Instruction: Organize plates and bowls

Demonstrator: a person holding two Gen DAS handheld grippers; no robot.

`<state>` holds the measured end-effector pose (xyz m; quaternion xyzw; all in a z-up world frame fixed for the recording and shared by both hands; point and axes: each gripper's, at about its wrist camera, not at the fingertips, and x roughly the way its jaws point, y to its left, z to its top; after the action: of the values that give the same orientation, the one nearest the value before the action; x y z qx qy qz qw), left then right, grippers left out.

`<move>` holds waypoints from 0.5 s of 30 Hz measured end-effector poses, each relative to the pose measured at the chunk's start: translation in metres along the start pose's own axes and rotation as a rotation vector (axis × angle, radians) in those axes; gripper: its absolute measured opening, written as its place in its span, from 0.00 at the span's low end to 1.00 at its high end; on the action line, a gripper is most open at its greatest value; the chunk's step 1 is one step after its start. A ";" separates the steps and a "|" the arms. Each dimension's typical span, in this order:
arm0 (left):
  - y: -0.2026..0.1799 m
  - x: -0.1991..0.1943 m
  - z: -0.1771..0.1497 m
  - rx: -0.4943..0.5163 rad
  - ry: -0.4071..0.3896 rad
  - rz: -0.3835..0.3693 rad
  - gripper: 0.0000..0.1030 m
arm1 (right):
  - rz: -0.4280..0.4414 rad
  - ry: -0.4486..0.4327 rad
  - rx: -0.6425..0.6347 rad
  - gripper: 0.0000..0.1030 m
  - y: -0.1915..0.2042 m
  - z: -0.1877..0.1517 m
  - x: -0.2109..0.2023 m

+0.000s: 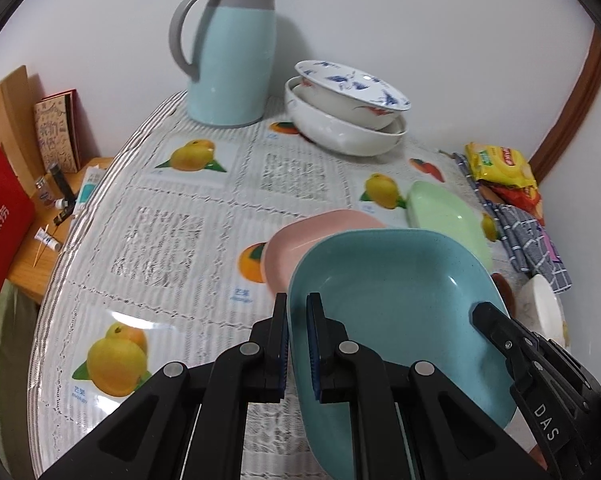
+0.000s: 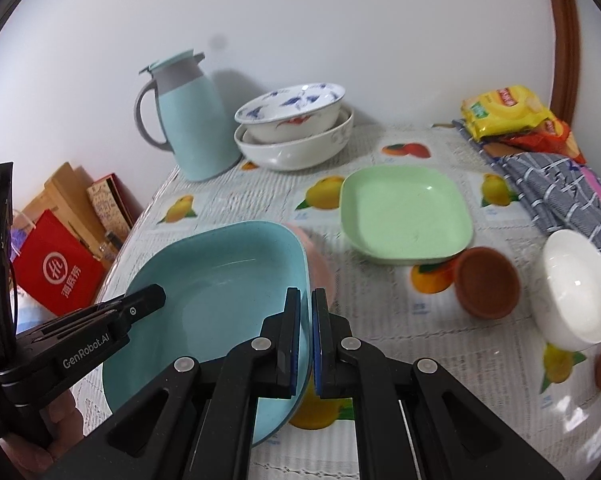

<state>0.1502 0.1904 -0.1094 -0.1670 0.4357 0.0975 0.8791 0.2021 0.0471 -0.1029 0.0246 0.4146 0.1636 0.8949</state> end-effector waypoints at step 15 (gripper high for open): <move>0.010 0.041 0.009 -0.064 0.030 0.042 0.09 | -0.029 0.059 -0.090 0.05 0.007 0.014 0.055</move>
<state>0.1783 0.2044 -0.1389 -0.1874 0.4487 0.1277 0.8644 0.2440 0.0724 -0.1326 -0.0265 0.4332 0.1699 0.8847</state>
